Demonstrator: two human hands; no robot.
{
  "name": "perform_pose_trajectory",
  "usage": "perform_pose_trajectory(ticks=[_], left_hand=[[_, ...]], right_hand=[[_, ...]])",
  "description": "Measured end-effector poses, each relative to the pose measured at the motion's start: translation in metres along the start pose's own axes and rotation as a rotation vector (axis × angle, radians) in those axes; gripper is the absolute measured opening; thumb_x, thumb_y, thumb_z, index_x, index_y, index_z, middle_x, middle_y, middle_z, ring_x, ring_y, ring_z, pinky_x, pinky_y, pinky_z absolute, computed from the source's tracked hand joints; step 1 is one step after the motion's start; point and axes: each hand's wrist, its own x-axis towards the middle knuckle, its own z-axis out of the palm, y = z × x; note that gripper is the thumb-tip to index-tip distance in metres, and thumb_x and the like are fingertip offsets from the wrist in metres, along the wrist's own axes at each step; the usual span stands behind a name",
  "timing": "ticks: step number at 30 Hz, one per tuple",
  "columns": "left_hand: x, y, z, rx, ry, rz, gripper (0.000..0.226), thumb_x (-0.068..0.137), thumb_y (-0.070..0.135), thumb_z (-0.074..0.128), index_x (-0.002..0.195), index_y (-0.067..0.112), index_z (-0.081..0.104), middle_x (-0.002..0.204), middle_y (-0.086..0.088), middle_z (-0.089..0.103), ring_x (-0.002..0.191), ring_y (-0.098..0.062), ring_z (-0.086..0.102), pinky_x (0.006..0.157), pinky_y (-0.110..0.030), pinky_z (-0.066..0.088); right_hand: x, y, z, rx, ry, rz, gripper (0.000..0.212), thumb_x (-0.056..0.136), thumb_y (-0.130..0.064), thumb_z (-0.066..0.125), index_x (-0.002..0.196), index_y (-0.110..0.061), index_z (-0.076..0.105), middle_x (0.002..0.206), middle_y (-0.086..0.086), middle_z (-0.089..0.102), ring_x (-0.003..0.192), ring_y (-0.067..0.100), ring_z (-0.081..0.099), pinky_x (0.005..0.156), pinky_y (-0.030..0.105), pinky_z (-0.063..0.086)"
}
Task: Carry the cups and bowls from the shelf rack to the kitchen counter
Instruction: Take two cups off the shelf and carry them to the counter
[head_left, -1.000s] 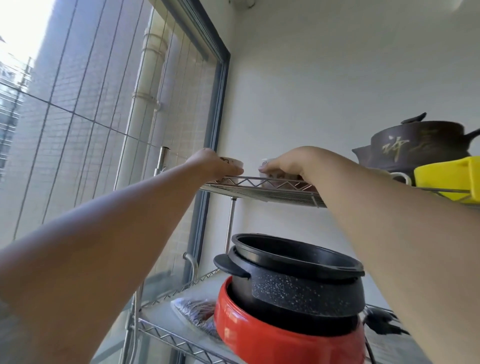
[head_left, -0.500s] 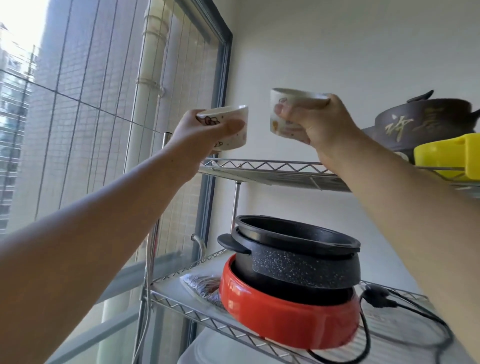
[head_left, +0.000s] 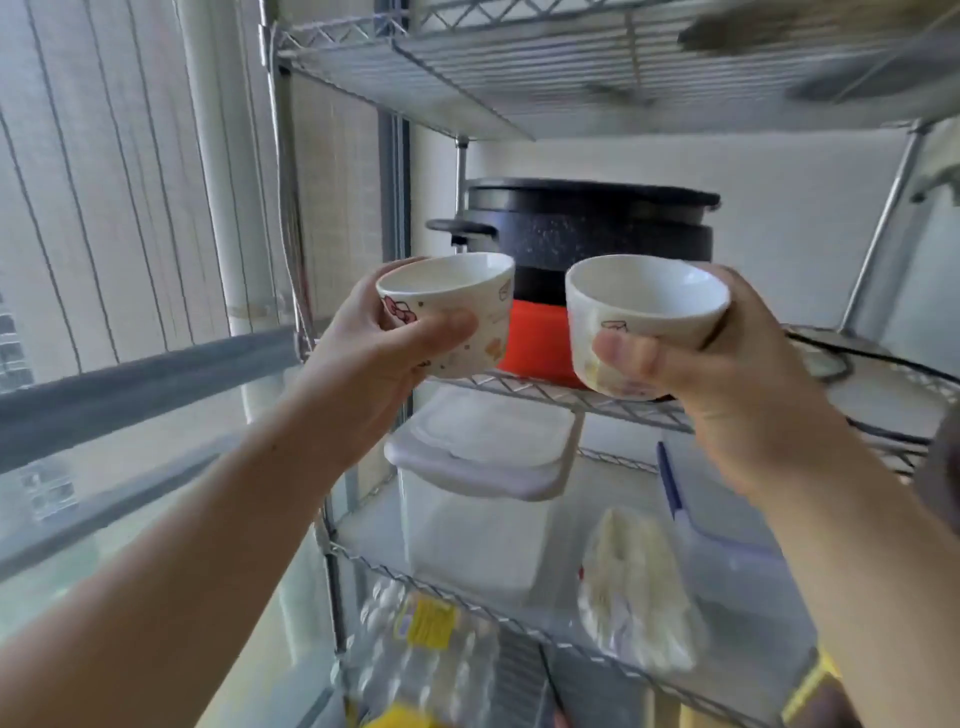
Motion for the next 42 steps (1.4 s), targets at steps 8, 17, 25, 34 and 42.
perform_pose_trajectory(ticks=[8, 17, 25, 34, 42], left_hand=[[-0.099, -0.098, 0.031, -0.072, -0.084, -0.269, 0.096, 0.044, 0.035, 0.095, 0.125, 0.008, 0.052, 0.105, -0.005, 0.071, 0.105, -0.021, 0.066, 0.087, -0.036, 0.056], [-0.204, -0.177, 0.089, 0.049, -0.367, -0.437, 0.078, 0.049, 0.051, 0.09, 0.119, 0.033, 0.06, 0.111, 0.003, 0.072, 0.107, -0.014, 0.066, 0.083, -0.025, 0.053], [-0.286, -0.204, 0.188, 0.061, -0.857, -0.528, 0.084, 0.055, 0.031, 0.087, 0.13, 0.024, 0.05, 0.119, 0.004, 0.066, 0.109, -0.009, 0.063, 0.082, -0.013, 0.049], [-0.381, -0.22, 0.332, 0.0, -1.283, -0.61, 0.083, 0.054, 0.032, 0.09, 0.126, 0.031, 0.049, 0.118, 0.014, 0.064, 0.109, -0.007, 0.063, 0.079, -0.013, 0.05], [-0.471, -0.227, 0.482, 0.01, -1.536, -0.579, 0.081, 0.053, 0.033, 0.094, 0.116, 0.057, 0.048, 0.112, 0.03, 0.06, 0.107, 0.004, 0.059, 0.074, -0.008, 0.051]], right_hand=[[-0.154, 0.06, -0.019, -0.099, 0.179, 0.209, 0.076, 0.049, -0.021, 0.089, 0.117, -0.015, 0.054, 0.102, -0.009, 0.069, 0.097, 0.008, 0.067, 0.074, 0.027, 0.057], [-0.332, 0.066, -0.043, -0.326, 0.447, 0.431, 0.075, 0.051, -0.027, 0.089, 0.112, -0.039, 0.049, 0.107, -0.029, 0.062, 0.102, -0.006, 0.06, 0.079, 0.011, 0.05], [-0.487, 0.024, -0.067, -0.356, 0.841, 0.64, 0.08, 0.043, -0.028, 0.089, 0.112, -0.044, 0.052, 0.113, -0.017, 0.065, 0.108, 0.004, 0.062, 0.086, 0.027, 0.055], [-0.635, -0.042, -0.092, -0.608, 1.272, 0.836, 0.082, 0.037, -0.054, 0.081, 0.111, -0.058, 0.044, 0.106, -0.045, 0.052, 0.104, -0.02, 0.05, 0.064, -0.002, 0.045], [-0.756, -0.091, -0.123, -0.705, 1.556, 0.907, 0.086, 0.045, -0.058, 0.082, 0.118, -0.062, 0.036, 0.11, -0.045, 0.047, 0.109, -0.019, 0.046, 0.066, -0.006, 0.041]])
